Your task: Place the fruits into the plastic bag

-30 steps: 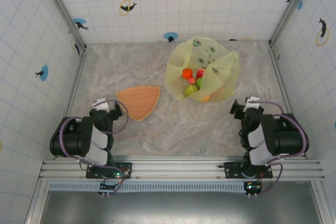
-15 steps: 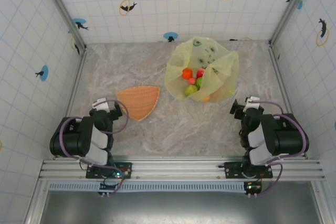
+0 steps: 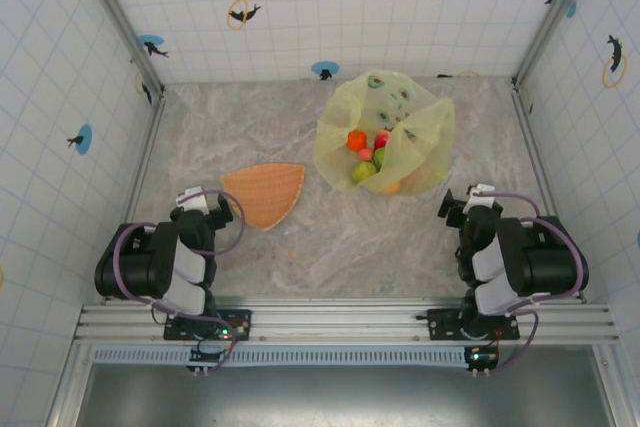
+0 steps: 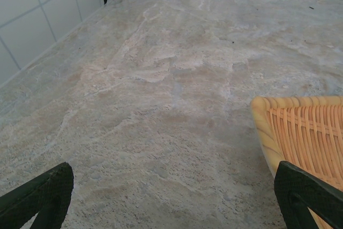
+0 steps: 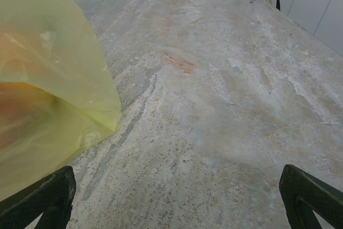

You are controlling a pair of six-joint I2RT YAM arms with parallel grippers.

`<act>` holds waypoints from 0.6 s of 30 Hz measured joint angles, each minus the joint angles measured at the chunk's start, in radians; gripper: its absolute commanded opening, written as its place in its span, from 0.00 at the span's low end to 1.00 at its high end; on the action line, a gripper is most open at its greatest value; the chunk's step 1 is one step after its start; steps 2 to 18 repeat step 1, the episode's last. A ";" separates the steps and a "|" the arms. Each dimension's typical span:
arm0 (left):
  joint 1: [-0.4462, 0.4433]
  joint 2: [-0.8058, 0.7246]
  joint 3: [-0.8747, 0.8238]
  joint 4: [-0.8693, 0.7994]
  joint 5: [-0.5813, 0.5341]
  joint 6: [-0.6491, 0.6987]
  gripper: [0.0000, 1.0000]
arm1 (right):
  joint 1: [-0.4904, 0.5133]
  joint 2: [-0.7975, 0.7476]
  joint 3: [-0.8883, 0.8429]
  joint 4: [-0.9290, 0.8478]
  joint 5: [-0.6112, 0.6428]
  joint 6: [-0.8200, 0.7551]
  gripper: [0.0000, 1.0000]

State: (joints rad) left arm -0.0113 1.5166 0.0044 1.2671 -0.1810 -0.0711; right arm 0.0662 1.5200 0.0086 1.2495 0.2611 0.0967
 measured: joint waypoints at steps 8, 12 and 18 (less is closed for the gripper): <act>0.000 0.000 0.000 0.000 0.002 0.000 0.98 | 0.000 0.000 0.000 0.000 0.000 0.000 1.00; 0.000 0.000 0.000 0.000 0.002 0.000 0.98 | 0.000 0.000 0.000 0.000 0.000 0.000 1.00; 0.000 0.000 0.000 0.000 0.002 0.000 0.98 | 0.000 0.000 0.000 0.000 0.000 0.000 1.00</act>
